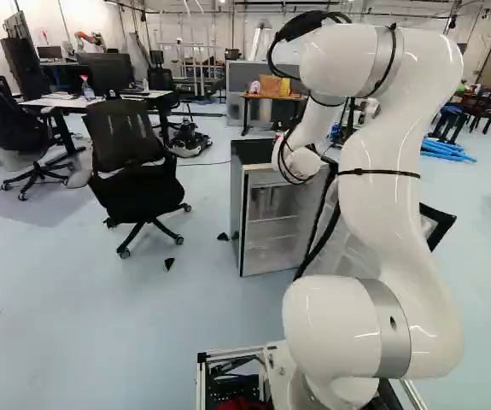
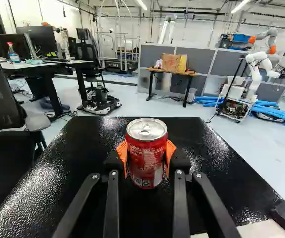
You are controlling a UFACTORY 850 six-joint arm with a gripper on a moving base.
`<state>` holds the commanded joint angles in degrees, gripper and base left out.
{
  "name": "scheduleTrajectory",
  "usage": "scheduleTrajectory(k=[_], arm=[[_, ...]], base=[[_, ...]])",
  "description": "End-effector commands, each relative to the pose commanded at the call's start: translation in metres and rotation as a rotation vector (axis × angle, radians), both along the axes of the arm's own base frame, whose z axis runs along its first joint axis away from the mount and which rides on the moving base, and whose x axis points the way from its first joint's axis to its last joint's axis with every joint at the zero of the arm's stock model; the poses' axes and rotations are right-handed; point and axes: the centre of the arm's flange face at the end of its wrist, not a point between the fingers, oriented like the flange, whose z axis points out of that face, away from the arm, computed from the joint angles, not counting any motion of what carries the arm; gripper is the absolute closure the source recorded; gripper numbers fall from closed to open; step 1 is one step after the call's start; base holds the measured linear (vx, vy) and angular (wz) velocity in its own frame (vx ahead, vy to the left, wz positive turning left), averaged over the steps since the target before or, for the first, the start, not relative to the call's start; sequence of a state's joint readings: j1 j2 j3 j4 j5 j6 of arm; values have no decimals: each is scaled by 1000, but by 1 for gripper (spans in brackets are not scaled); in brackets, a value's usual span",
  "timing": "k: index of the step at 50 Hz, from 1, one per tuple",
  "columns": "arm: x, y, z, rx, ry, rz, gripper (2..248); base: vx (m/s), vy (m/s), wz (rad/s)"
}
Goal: Grab a drink from the fridge
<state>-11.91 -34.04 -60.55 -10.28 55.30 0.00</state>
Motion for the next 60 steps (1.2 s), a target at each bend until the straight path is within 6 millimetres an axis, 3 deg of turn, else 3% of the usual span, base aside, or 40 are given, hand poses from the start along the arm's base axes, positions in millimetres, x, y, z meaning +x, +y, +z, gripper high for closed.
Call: scheduleTrajectory(k=[60], arm=[[56,24,-13,-7,-6,49,155]], base=[[0,0,0]])
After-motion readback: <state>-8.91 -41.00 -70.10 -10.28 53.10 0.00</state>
